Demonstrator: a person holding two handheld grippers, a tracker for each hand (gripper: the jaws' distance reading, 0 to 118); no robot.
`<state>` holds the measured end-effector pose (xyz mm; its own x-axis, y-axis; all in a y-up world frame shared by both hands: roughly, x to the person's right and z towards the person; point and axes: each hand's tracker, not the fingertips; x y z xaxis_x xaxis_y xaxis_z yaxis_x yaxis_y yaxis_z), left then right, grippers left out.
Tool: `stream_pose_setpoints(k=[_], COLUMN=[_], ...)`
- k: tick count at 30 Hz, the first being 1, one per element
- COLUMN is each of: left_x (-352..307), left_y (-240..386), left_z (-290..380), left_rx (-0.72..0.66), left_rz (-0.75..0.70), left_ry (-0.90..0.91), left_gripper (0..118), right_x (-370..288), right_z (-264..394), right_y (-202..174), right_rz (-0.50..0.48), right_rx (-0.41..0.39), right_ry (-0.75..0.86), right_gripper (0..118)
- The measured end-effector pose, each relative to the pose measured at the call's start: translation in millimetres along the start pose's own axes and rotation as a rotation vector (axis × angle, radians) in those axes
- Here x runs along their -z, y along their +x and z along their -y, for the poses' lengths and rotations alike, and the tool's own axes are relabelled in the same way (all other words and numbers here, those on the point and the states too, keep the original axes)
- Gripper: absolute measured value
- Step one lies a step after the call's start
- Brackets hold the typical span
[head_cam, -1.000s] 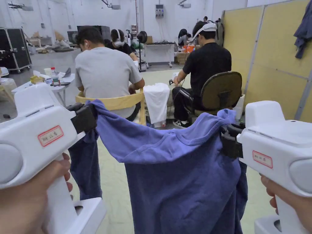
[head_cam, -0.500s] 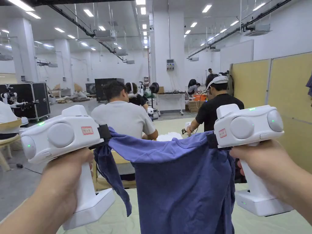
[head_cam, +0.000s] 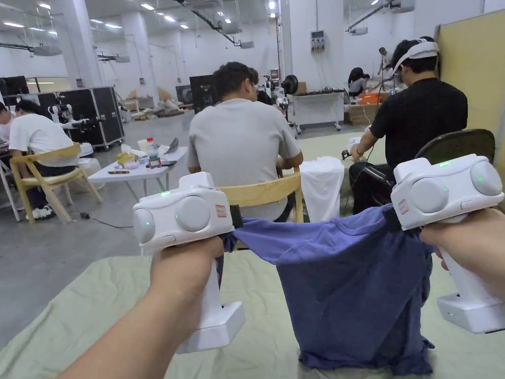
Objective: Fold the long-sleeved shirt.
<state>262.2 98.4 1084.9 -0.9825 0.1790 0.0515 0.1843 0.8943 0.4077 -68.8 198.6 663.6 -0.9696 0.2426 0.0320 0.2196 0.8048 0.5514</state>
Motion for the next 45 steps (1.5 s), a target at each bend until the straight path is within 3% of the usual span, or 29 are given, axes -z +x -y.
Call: stream_pose_setpoints(k=[7,12,16,25,27,33,40,45], left_x=[51.4,35.2,-4.1,-134.3,-162.2,-241.2,-288.1,-306.8], left_y=[-35.8,-40.1,-39.8,-21.7,-15.1,2.1,-3.9,-7.2], left_z=[209.9,274.0,304.6,419.6,448.8,546.1,615.1,661.7], left_rx=[-0.012,0.02,0.05,0.112,0.124,0.169,0.162,0.156], left_rz=[-0.018,-0.012,-0.008,0.038,0.048,0.077,0.082,0.086], left_ry=[-0.228,-0.275,-0.294,-0.407,-0.436,-0.526,-0.593,-0.66], left_gripper=[6,6,6,6,6,6,6,6], right_x=[55.5,51.0,20.0,-78.7,-100.1,-165.6,-213.1,-220.4], right_z=[93.8,146.1,183.1,281.4,304.3,383.4,433.2,444.5], right_y=[-25.3,-30.6,-28.0,-15.4,-12.6,-4.5,16.9,20.5], right_rz=[-0.033,-0.052,-0.07,-0.097,-0.112,-0.162,-0.21,-0.229], right_rx=[-0.028,-0.046,0.005,0.016,0.027,-0.01,0.01,-0.018], right_ry=[-0.14,-0.19,-0.191,-0.214,-0.237,-0.331,-0.431,-0.492], right_gripper=[20,20,20,19,11,8,7,7])
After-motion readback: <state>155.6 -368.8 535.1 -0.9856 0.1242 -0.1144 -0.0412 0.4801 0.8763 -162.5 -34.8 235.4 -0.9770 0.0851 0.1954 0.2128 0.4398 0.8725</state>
